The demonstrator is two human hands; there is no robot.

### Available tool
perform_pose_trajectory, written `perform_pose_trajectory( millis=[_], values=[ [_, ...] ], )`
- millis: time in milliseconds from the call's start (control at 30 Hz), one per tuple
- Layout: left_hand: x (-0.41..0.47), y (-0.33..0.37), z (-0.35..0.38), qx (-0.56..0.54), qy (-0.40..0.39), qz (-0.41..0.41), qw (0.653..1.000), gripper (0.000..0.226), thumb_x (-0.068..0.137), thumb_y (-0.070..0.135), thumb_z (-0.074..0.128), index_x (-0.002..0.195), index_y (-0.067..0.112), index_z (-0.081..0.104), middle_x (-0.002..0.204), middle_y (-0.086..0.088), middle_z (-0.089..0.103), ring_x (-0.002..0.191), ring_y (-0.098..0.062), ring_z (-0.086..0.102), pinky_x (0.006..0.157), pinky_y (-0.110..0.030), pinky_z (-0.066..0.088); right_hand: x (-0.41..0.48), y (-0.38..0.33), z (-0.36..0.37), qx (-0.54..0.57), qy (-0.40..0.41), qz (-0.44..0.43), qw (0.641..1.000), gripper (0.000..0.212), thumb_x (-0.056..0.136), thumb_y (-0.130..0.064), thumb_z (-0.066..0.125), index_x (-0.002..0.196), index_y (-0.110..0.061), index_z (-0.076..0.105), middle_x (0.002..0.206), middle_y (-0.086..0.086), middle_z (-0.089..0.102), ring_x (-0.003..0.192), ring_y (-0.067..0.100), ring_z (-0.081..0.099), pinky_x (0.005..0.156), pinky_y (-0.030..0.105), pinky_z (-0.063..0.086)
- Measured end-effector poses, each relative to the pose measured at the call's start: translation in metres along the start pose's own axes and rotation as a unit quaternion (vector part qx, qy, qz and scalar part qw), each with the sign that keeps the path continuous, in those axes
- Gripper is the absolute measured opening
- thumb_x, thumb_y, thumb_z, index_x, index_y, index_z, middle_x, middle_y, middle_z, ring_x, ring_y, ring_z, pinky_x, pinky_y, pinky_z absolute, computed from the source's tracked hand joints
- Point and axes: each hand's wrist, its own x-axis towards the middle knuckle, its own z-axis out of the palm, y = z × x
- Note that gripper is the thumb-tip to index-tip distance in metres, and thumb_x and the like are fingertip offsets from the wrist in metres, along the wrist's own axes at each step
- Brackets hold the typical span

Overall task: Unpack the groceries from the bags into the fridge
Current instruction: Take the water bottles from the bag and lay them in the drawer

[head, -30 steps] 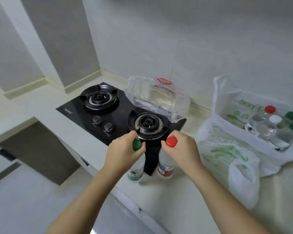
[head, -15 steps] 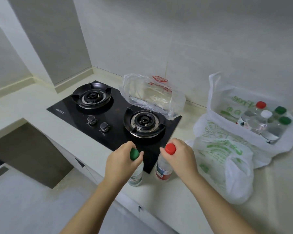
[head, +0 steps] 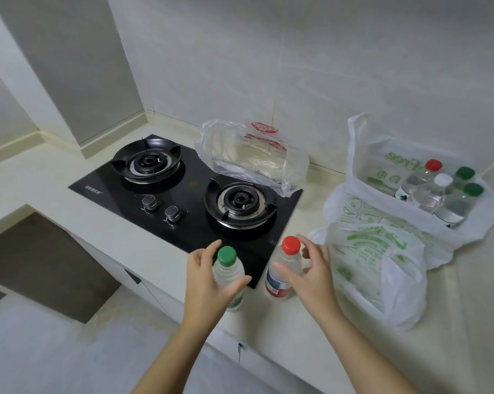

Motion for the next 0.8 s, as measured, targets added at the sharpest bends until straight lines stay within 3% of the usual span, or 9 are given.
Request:
perform_pose_trajectory(
  millis=[100,200,267,367,533,633,800],
  values=[
    [-0.011,-0.023,0.006,-0.073,-0.017,-0.049,0.996,0.113,0.059,0.042,0.089,0.149,0.024,0.024,0.138,0.007,0.036,0.12,-0.005,0.04,0.098,-0.028,0.039,-0.008,0.028,0.0,0.078,-0.042,0.078,0.993,0.102,0.054,-0.044,0.085,0.142,-0.043,0.033,0.136,-0.014,0.042,0.128,-0.002,0.039,0.105,0.031,0.038],
    [-0.017,-0.04,0.017,-0.112,-0.06,-0.07,0.989,0.111,0.06,0.029,0.092,0.148,0.027,0.024,0.143,0.014,0.037,0.128,-0.001,0.039,0.103,-0.028,0.039,-0.013,0.055,0.008,0.099,-0.088,0.114,0.985,0.112,0.051,-0.042,0.088,0.145,-0.045,0.028,0.144,-0.017,0.042,0.136,0.0,0.037,0.113,0.044,0.036],
    [-0.016,-0.044,0.024,-0.128,-0.075,-0.073,0.986,0.102,0.06,0.022,0.091,0.143,0.028,0.032,0.136,0.018,0.043,0.123,0.003,0.044,0.1,-0.016,0.04,-0.015,0.065,0.015,0.105,-0.093,0.119,0.983,0.106,0.054,-0.036,0.092,0.143,-0.041,0.034,0.141,-0.016,0.048,0.133,0.003,0.044,0.109,0.043,0.042],
    [-0.014,-0.046,0.031,-0.123,-0.076,-0.083,0.986,0.083,0.064,0.017,0.089,0.131,0.028,0.041,0.118,0.023,0.052,0.107,0.011,0.051,0.08,-0.001,0.041,-0.016,0.073,0.028,0.12,-0.066,0.111,0.984,0.084,0.058,-0.024,0.089,0.131,-0.026,0.049,0.127,-0.006,0.061,0.118,0.013,0.059,0.093,0.031,0.052],
    [-0.013,-0.055,0.038,-0.09,-0.075,-0.102,0.988,0.063,0.067,0.026,0.087,0.12,0.023,0.053,0.102,0.012,0.065,0.093,-0.007,0.063,0.067,-0.005,0.047,-0.012,0.085,0.043,0.116,-0.052,0.13,0.983,0.062,0.067,0.004,0.083,0.121,-0.011,0.056,0.111,0.003,0.069,0.101,0.014,0.068,0.082,0.028,0.054],
    [-0.012,-0.056,0.038,-0.079,-0.073,-0.103,0.989,0.061,0.067,0.029,0.087,0.119,0.022,0.055,0.101,0.01,0.066,0.091,-0.006,0.063,0.067,-0.005,0.047,-0.008,0.083,0.048,0.118,-0.04,0.142,0.982,0.052,0.068,0.006,0.082,0.115,-0.001,0.059,0.106,0.011,0.071,0.094,0.013,0.07,0.077,0.019,0.052],
    [-0.013,-0.054,0.039,-0.087,-0.069,-0.111,0.988,0.061,0.068,0.026,0.087,0.12,0.02,0.055,0.104,0.012,0.065,0.094,-0.003,0.062,0.069,-0.003,0.046,-0.008,0.086,0.047,0.094,-0.033,0.143,0.985,0.048,0.068,-0.005,0.086,0.108,-0.003,0.062,0.099,0.007,0.073,0.091,0.016,0.071,0.078,0.026,0.055]
  ],
)
